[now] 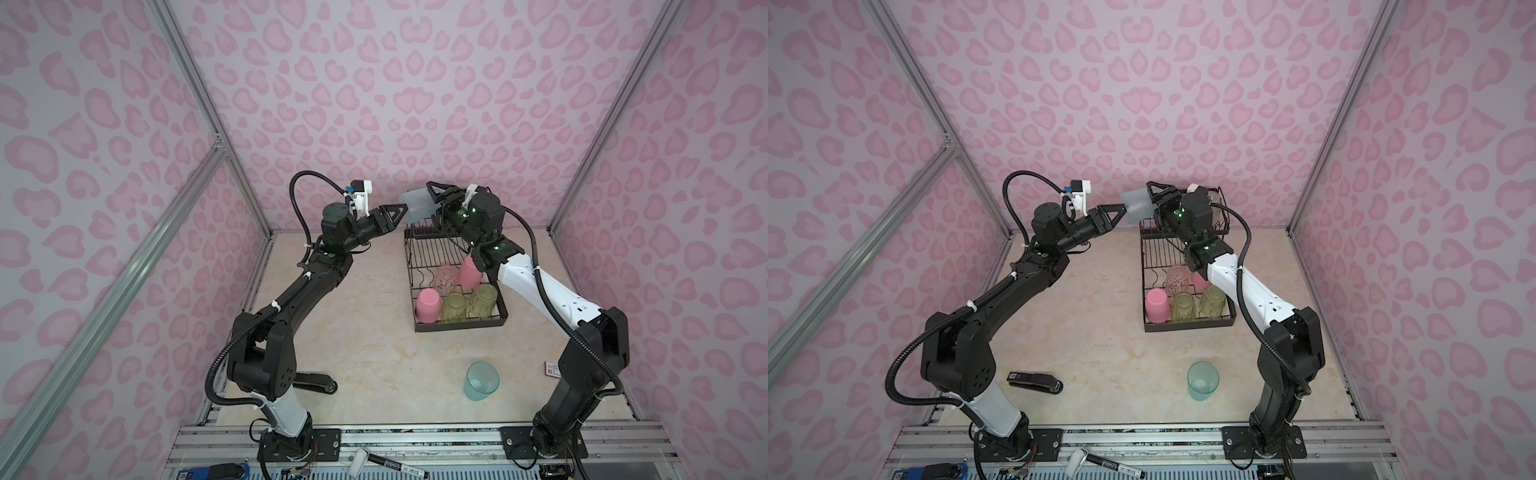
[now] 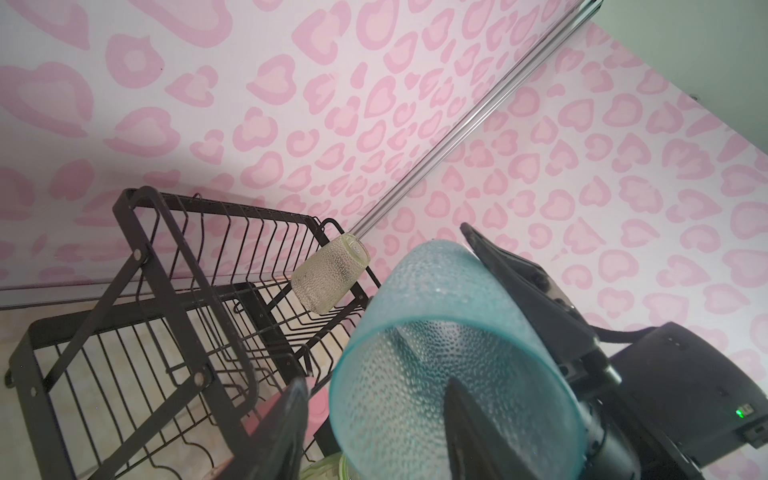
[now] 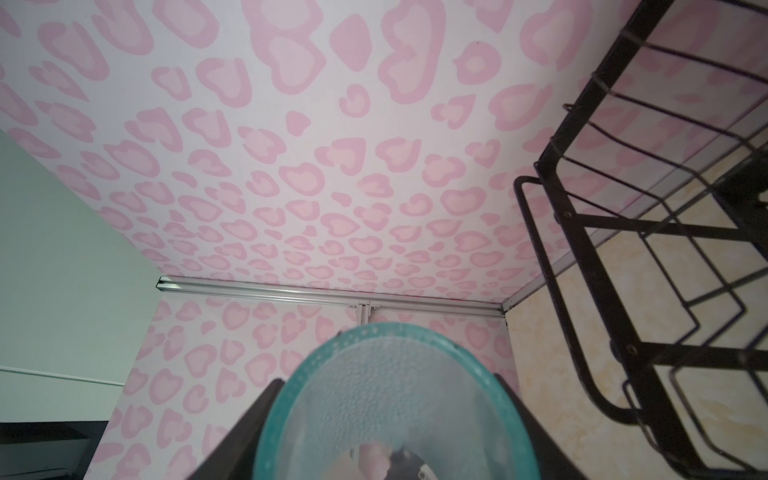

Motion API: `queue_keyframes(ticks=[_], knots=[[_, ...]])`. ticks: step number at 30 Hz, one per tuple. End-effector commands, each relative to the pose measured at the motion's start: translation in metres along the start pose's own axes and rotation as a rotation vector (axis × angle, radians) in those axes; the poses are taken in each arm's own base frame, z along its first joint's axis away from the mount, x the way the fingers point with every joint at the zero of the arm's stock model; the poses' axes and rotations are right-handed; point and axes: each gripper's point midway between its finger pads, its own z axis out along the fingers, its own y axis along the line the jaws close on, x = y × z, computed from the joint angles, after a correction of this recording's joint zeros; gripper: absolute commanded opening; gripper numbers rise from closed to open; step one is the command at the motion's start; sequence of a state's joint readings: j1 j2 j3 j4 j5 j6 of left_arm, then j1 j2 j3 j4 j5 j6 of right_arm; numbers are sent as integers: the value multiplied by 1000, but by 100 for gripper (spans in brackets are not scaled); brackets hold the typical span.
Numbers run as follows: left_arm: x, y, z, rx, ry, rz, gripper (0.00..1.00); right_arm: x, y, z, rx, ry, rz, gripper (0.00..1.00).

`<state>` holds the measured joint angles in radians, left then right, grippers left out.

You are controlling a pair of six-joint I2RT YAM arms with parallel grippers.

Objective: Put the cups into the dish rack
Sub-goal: 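Grasp the teal cup with the right gripper and open the left gripper, then carry the teal cup over the upper tier with the right gripper while left withdraws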

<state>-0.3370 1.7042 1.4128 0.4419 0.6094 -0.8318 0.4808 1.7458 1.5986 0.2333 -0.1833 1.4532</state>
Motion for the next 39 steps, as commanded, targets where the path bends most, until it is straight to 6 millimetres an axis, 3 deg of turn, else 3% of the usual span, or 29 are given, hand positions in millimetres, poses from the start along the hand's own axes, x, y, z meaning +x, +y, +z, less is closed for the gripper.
queue_keyframes(ticks=[1, 9, 17, 23, 28, 33, 39], knots=[[-1, -2, -11, -22, 15, 38, 57, -5, 5, -5, -4, -23, -68, 41], [-4, 17, -45, -203, 30, 76, 71, -16, 6, -15, 36, -64, -215, 40], [2, 31, -71, -373, 85, 96, 76, -23, -4, -23, 126, -92, -387, 40], [2, 29, -108, -525, 129, 178, 79, -35, 5, -35, 158, -145, -518, 40], [8, 39, -136, -628, 127, 246, 88, -45, 6, -42, 203, -194, -618, 41], [26, 56, -140, -641, 142, 241, 94, -58, 3, -42, 280, -243, -749, 41], [32, 52, -137, -601, 168, 240, 96, -68, 1, -30, 389, -281, -948, 41]])
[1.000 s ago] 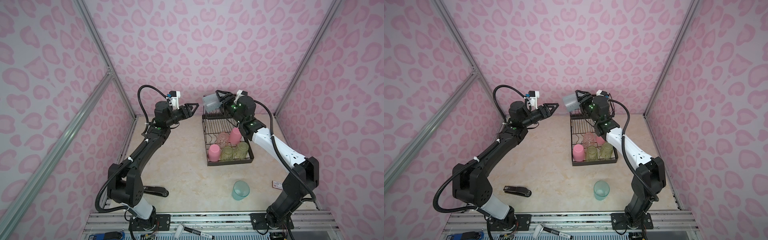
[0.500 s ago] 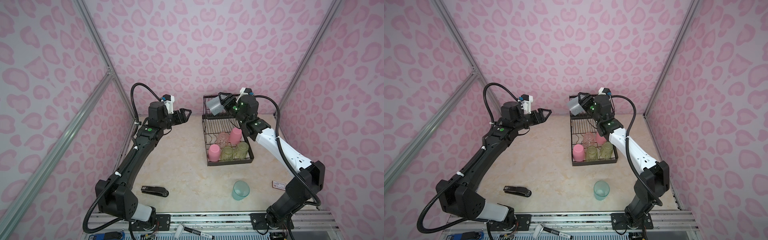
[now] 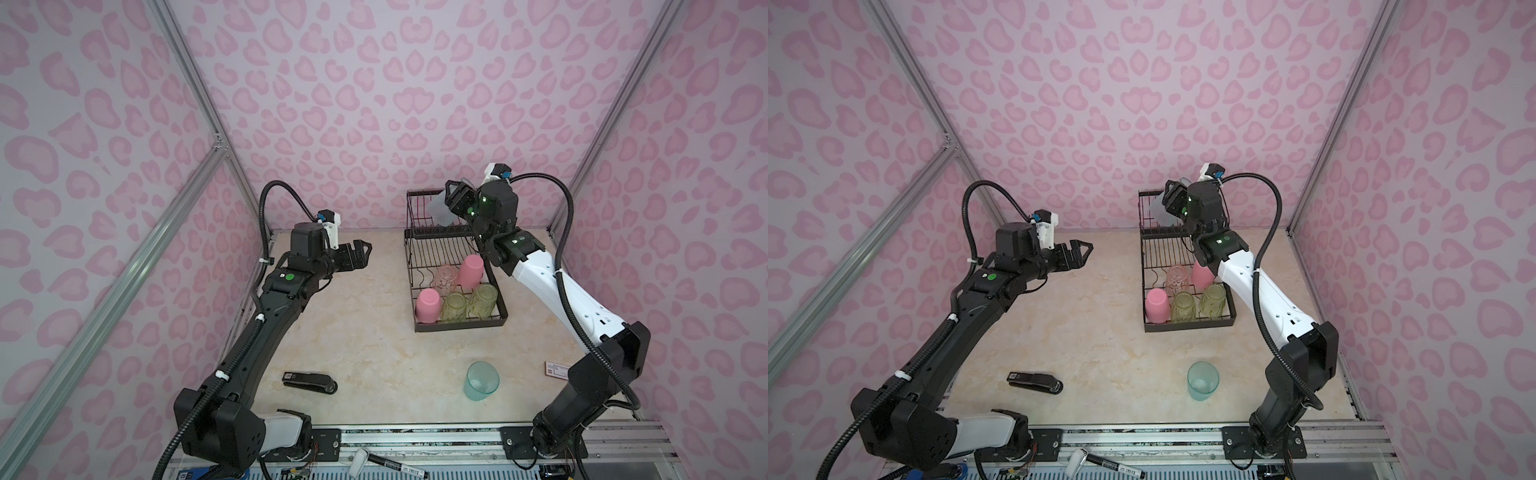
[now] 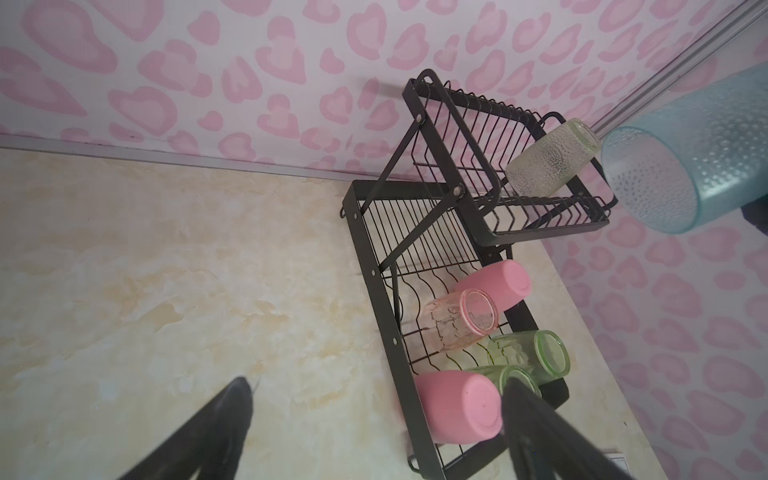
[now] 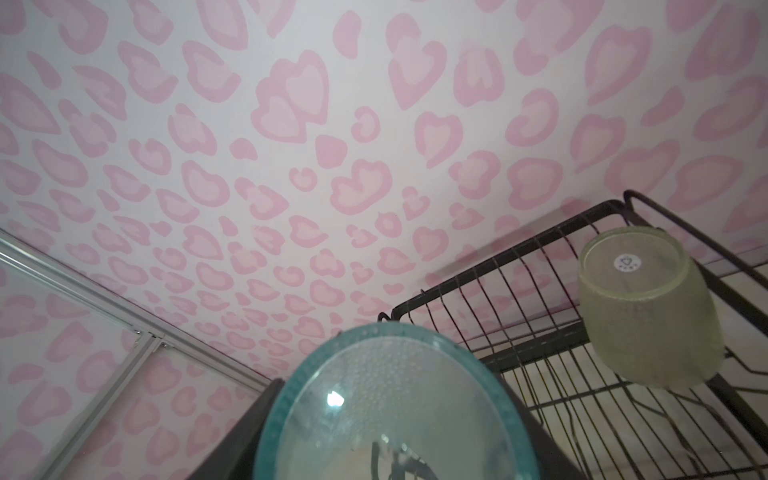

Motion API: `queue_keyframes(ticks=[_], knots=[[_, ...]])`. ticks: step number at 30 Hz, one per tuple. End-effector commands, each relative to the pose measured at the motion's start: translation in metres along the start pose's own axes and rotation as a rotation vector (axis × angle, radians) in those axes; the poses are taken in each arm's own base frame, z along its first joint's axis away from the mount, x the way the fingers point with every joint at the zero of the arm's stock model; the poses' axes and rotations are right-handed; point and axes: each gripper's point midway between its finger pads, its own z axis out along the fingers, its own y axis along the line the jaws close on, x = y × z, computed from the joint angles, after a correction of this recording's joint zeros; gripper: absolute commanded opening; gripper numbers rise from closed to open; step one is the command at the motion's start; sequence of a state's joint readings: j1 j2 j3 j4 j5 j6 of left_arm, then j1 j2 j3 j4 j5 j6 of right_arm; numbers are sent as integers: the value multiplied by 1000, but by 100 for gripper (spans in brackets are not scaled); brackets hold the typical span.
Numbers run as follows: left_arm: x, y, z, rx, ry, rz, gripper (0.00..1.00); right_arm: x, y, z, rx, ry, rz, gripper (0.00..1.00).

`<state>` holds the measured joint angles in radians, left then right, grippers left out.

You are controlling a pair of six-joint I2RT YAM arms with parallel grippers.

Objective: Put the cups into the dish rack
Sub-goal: 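Carry the teal cup over the upper tier with the right gripper while left withdraws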

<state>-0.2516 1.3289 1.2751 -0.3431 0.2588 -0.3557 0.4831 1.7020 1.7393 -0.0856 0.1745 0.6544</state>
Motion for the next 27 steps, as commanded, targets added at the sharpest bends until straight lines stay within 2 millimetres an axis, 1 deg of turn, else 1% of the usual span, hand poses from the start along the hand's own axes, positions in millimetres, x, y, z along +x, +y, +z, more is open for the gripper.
queue_keyframes(ticks=[1, 9, 15, 20, 27], knots=[[-2, -4, -2, 25, -14, 31, 95, 0, -11, 10, 94, -25, -185, 41], [0, -10, -3, 63, -11, 39, 96, -8, -17, 36, 230, -49, -504, 42], [3, -12, -1, 80, -2, 34, 96, 0, -27, 53, 304, -67, -655, 42], [4, -13, 0, 89, -1, 32, 95, 7, -32, 70, 324, -90, -701, 42], [7, -12, 3, 89, 6, 29, 96, 14, -44, 91, 337, -115, -695, 42]])
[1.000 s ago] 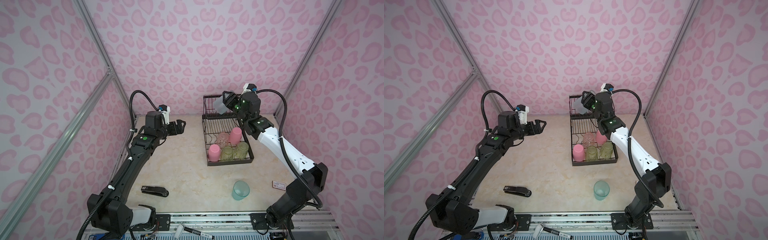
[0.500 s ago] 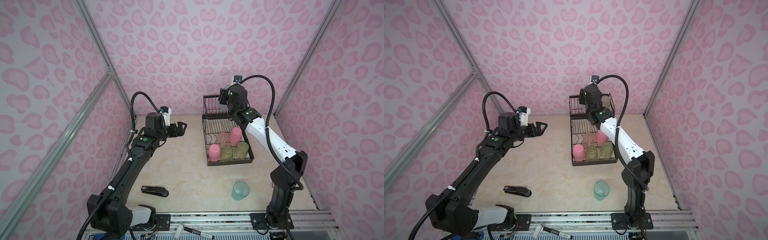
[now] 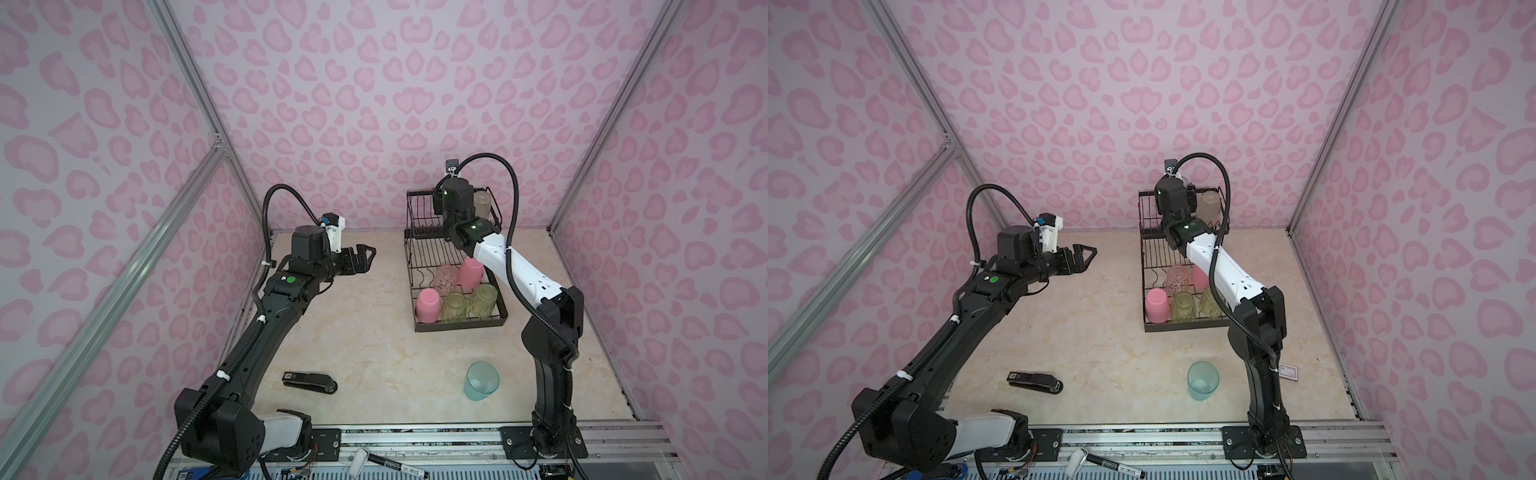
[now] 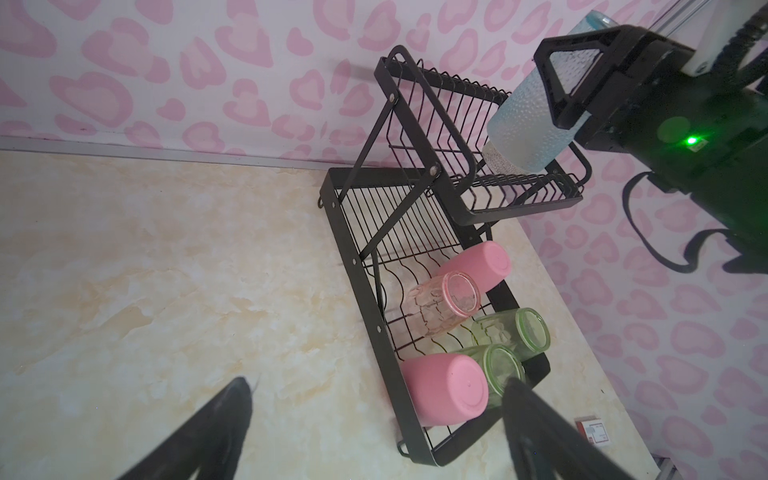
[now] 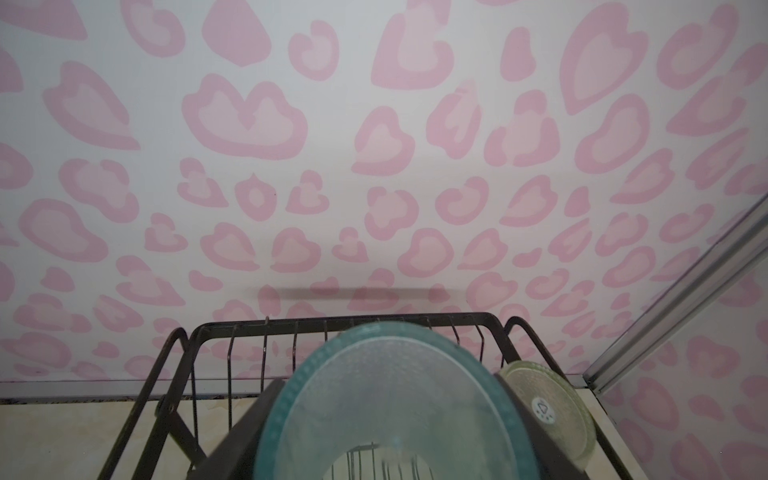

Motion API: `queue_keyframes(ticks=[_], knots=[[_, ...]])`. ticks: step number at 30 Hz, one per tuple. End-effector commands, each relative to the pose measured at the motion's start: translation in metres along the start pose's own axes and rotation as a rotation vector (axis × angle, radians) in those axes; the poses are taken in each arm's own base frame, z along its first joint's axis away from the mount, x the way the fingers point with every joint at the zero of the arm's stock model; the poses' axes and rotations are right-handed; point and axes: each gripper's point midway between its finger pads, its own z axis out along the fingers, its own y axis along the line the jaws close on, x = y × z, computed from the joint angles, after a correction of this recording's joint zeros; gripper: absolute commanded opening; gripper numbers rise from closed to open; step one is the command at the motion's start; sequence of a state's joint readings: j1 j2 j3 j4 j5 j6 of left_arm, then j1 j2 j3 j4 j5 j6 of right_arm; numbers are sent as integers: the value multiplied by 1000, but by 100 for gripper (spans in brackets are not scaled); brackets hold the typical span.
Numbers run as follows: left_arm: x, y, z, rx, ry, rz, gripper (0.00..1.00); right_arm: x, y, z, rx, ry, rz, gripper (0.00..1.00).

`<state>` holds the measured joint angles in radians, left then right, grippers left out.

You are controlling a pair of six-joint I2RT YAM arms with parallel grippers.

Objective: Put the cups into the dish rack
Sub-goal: 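Carry the teal cup over the upper tier with the right gripper while left withdraws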

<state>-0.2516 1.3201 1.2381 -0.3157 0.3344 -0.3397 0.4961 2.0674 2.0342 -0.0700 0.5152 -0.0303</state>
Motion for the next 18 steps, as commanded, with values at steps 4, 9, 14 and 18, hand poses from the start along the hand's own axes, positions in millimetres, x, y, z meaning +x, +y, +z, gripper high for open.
queue_keyframes(ticks=[4, 9, 14, 18], knots=[[-3, -2, 3, 18, -15, 11, 96, -6, -3, 15, 28, -64, 35, 42], [-2, -1, 5, 16, -10, 7, 96, 0, -3, 28, 33, -75, 49, 43], [-1, 1, 7, 14, -6, 4, 96, 8, -4, 40, 33, -65, 76, 43], [1, 2, 9, 13, -1, 2, 96, 15, -4, 47, 43, -60, 81, 43]])
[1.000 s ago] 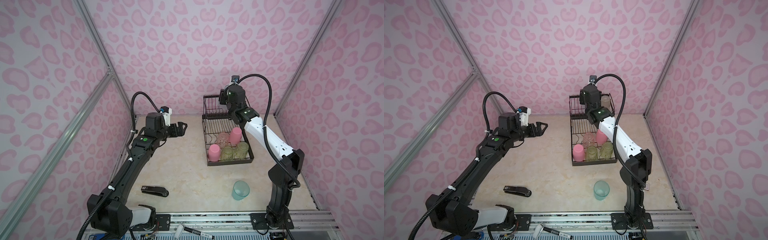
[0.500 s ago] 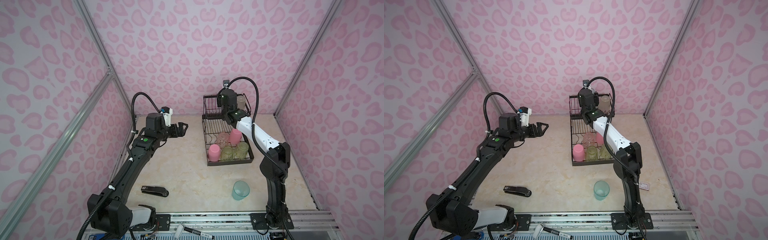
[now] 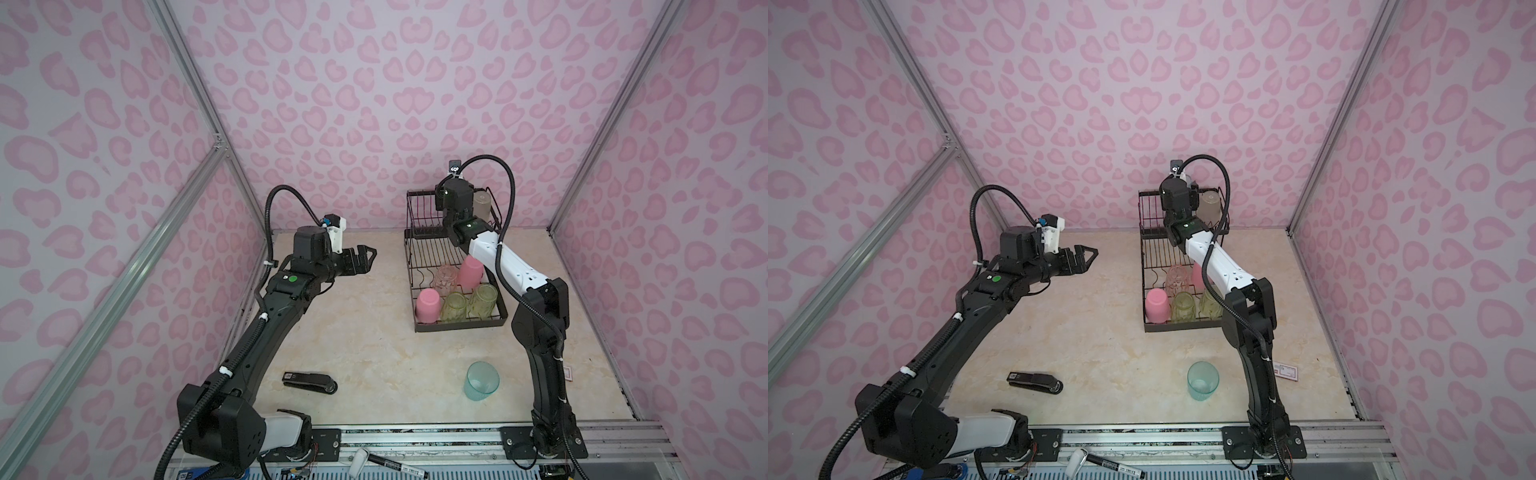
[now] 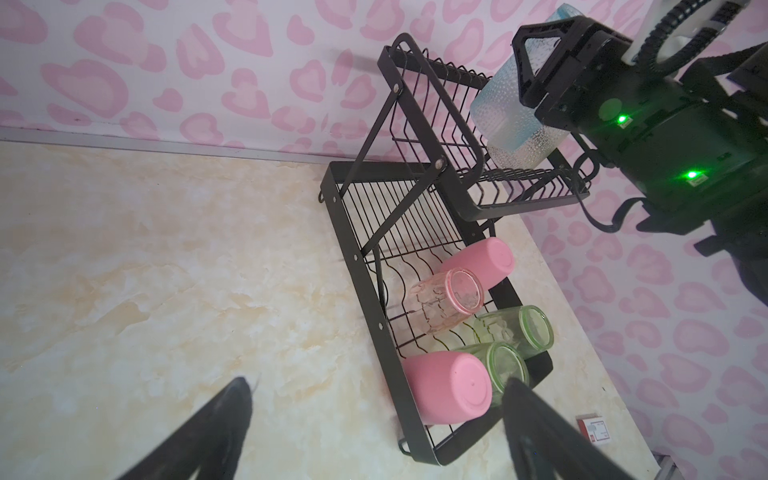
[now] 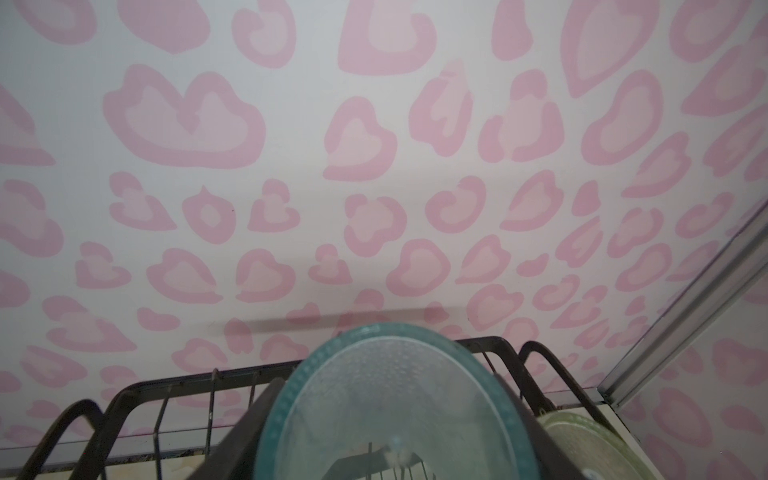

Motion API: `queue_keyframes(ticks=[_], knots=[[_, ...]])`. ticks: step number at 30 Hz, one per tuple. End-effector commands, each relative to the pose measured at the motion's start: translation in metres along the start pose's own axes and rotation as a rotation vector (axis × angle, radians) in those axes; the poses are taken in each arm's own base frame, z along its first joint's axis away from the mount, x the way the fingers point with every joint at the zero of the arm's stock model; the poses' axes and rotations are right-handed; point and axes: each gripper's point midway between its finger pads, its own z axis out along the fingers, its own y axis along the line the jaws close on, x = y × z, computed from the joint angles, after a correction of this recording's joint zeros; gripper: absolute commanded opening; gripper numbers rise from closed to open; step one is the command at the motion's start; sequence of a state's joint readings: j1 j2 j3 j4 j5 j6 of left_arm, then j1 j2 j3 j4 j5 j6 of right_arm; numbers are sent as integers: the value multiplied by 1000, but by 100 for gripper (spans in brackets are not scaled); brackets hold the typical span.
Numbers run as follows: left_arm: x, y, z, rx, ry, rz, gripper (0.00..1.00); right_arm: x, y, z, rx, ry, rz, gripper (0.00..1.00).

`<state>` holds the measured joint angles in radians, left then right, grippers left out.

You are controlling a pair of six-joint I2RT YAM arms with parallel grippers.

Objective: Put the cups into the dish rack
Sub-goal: 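Carry the teal cup over the upper tier with the right gripper while left withdraws, then lower the teal cup onto the upper tier beside the pale green cup and release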

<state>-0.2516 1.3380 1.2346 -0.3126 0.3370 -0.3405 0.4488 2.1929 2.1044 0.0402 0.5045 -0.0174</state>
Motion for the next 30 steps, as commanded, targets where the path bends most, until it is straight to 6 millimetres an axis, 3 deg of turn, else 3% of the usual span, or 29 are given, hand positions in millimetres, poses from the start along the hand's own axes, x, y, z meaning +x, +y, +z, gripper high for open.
queue_keyframes(ticks=[1, 22, 30], knots=[[-4, -2, 3, 16, -17, 7, 95, 2, 1, 7, 10, -16, 32, 43], [0, -1, 9, 23, 0, -6, 96, 40, 4, 17, 25, 56, 1, 48], [1, -1, 10, 27, 4, -12, 96, 36, 3, 16, 26, 45, 1, 57]])
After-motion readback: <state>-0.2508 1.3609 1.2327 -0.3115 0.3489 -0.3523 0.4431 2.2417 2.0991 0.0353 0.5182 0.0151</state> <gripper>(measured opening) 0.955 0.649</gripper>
